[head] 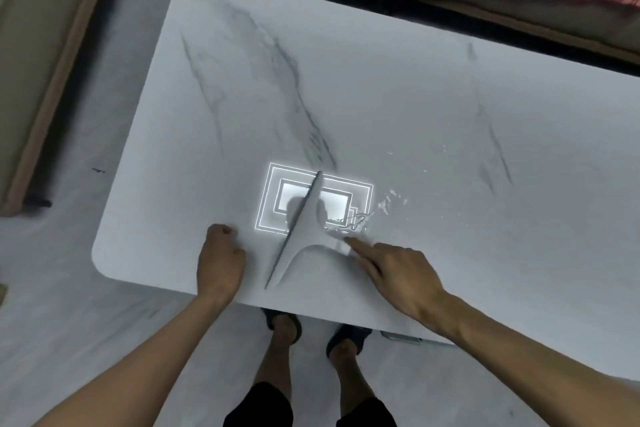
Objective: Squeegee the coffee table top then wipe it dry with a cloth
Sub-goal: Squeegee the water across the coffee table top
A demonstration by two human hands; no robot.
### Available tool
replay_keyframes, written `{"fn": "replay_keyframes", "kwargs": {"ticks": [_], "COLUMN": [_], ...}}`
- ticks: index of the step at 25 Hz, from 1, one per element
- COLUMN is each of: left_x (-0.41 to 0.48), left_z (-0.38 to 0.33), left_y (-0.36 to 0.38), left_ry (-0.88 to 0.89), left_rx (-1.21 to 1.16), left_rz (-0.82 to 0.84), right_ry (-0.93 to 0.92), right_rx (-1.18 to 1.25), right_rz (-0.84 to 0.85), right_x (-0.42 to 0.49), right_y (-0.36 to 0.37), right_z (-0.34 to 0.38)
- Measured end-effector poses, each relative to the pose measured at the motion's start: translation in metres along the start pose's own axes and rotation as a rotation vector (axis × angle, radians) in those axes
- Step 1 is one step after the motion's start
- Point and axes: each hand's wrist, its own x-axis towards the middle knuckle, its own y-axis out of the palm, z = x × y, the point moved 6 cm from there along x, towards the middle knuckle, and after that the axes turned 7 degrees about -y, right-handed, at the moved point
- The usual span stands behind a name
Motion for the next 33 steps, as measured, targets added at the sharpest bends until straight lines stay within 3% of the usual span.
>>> {"fn": "replay_keyframes", "kwargs": {"ticks": [4,8,15,20,22,24,27,29,33], "left_x": [-0.019,-0.049,-0.073,-0.076,-0.077,-0.078,-0.074,-0.064,-0.038], "left_z": [0.036,0.050,0.023,0.019,0.016,0.014,0.027,0.045,0.081], "left_y": [-0.010,0.012,0.075,0.102,0.096,0.074,0.036,0.012,-0.027], "left_ry": [-0.115,-0.109,0.005,-0.114,-0.094,-0.059,-0.126,-0.219,-0.289], "left_rx": [0.030,0.052,0.205,0.342,0.326,0.239,0.045,-0.067,-0.087], "left_rz": [-0.031,-0.003,0.191,0.361,0.301,0.126,-0.077,-0.154,-0.208], "right_ry": [-0.368,-0.449,-0.228,0.020,0.076,0.035,-0.236,-0.408,-0.535], "right_rx": [-0.164,-0.242,-0.205,-0.283,-0.270,-0.269,-0.266,-0.211,-0.216], "right_rz": [0.209,0.243,0.067,0.058,0.059,0.062,0.045,0.188,0.294], "right_x": [0.032,0.039,-0.034,-0.107,-0.122,-0.123,-0.088,-0.044,0.050], "right_y": [0.058,0.079,0.026,-0.010,-0.019,-0.019,-0.001,0.031,0.080], "right_z": [0.075,0.081,-0.054,-0.131,-0.135,-0.115,-0.047,0.012,0.111]}}
